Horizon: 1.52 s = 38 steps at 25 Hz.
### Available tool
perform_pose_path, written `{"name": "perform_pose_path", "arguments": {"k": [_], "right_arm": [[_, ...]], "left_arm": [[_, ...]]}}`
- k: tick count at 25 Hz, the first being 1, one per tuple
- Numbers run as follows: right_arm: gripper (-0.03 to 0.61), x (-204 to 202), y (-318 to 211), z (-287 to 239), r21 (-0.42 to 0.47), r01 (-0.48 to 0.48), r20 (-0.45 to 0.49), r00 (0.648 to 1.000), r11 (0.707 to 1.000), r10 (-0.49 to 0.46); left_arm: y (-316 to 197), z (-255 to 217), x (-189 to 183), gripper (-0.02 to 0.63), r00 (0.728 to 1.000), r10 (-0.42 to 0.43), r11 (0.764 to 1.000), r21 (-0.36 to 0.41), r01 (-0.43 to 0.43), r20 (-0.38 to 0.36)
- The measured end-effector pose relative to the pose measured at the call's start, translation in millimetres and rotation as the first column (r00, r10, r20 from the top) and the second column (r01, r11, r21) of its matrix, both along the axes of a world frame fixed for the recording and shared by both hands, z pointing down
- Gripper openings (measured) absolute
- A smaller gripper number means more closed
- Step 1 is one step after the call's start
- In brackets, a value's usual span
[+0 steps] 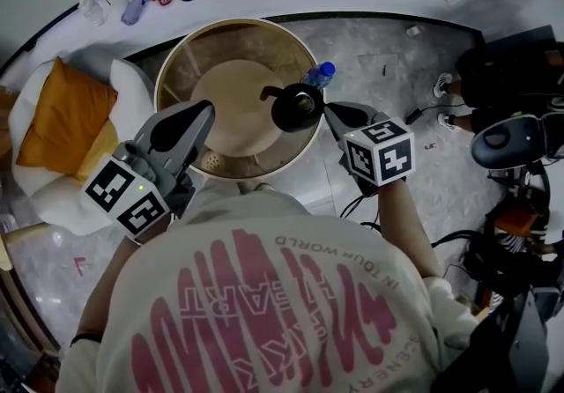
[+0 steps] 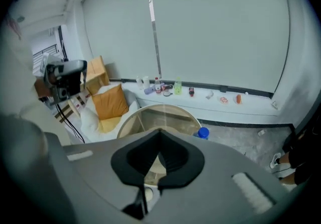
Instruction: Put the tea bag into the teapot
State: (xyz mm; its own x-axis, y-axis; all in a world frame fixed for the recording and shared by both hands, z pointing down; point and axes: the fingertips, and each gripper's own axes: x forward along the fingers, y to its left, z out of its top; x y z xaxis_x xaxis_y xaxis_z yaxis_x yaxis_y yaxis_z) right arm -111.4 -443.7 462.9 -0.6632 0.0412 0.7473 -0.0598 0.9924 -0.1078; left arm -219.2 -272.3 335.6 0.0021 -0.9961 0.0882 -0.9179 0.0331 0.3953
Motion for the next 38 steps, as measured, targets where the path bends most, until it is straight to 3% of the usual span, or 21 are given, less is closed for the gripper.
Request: {"name": "perform_pose_path", "arguments": {"k": [4, 8, 12, 15, 20, 24, 38], "right_arm": [[0.005, 10, 14, -49, -0.078, -0.038, 0.192, 0.980, 0.996, 0.052], [0.006, 23, 30, -91, -0.181, -0.026, 0.415, 0.904, 0.983, 0.100], [0.006, 44, 43, -105, -0.259, -0.005, 0.528, 0.837, 0.966, 0.145], [0.006, 60, 46, -103, -0.290, -0.025, 0.551, 0.813, 0.957, 0.188], [0.005, 88, 47, -91, -0.308, -0.062, 0.544, 0.807, 0.949, 0.229], [0.005, 102, 49, -80, -0.278, -0.077, 0.533, 0.817, 0.958, 0.220], [0.005, 115, 55, -73, -0.295, -0.076, 0.508, 0.832, 0.953, 0.224]], "left_arm": [[-10, -8, 27, 0.012, 0.998, 0.054, 0.998, 0.012, -0.054, 0.017], [-18, -10, 56, 0.012, 0.994, 0.103, 0.994, 0.026, -0.103, 0.028], [-23, -11, 85, 0.012, 0.990, 0.134, 0.990, 0.038, -0.135, 0.034], [-24, -13, 103, 0.012, 0.987, 0.152, 0.987, 0.041, -0.153, 0.044], [-21, -11, 124, 0.012, 0.986, 0.151, 0.987, 0.034, -0.154, 0.072], [-16, 0, 129, 0.012, 0.986, 0.142, 0.990, 0.008, -0.143, 0.088], [-10, 5, 135, 0.012, 0.986, 0.140, 0.990, -0.020, -0.139, 0.091]]}}
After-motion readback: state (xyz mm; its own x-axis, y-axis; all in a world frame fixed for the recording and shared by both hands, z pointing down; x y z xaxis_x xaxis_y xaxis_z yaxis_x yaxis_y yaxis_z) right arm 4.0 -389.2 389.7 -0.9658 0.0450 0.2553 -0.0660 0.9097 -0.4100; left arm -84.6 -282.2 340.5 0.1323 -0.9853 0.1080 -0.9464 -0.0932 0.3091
